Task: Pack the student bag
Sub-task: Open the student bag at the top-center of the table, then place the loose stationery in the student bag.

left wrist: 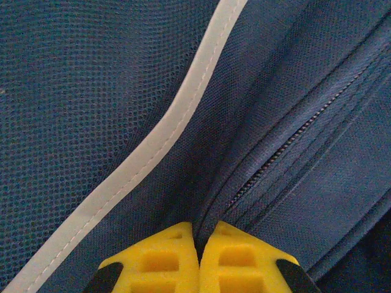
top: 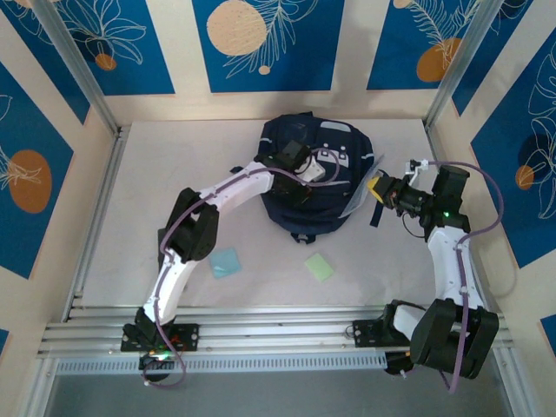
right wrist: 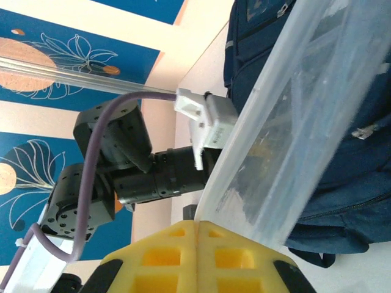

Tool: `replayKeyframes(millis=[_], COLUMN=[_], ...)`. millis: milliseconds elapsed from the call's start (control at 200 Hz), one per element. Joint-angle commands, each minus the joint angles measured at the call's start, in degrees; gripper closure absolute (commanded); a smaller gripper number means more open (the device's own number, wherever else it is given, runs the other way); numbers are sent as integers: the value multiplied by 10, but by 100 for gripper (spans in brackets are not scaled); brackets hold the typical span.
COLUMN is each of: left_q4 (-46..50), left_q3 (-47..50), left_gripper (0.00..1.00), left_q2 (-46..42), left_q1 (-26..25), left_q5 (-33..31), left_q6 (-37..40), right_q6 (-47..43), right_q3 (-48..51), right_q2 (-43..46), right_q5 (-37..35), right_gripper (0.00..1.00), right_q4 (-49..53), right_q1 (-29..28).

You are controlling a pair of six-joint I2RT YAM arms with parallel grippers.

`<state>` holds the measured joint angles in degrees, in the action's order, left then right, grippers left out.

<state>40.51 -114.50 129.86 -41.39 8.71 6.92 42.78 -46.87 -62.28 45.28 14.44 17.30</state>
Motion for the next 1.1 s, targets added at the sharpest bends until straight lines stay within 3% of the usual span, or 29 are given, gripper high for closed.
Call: replayKeyframes(millis=[0, 205, 515, 790, 1095], left_q4=[9, -1, -62, -70, -76], left_q3=[-18, -50, -136, -170, -167], left_gripper=[100, 100, 100, 100, 100], left_q2=[-63, -68, -26, -6, -23], left_q1=[21, 23, 30, 42, 53], left_q5=[99, 202, 251, 233, 224], left_q6=[-123, -233, -387, -412, -412], right_q6=[-21, -9, 43, 126, 126], right_q3=[-24, -28, -16, -24, 69], right_q2=[12, 10, 3, -90, -175], right_q5=[-6, -9, -11, -60, -67], right_gripper=[100, 100, 100, 100, 100], right_q4=[27, 23, -27, -183, -269], right_q1=[8, 8, -26, -151, -140])
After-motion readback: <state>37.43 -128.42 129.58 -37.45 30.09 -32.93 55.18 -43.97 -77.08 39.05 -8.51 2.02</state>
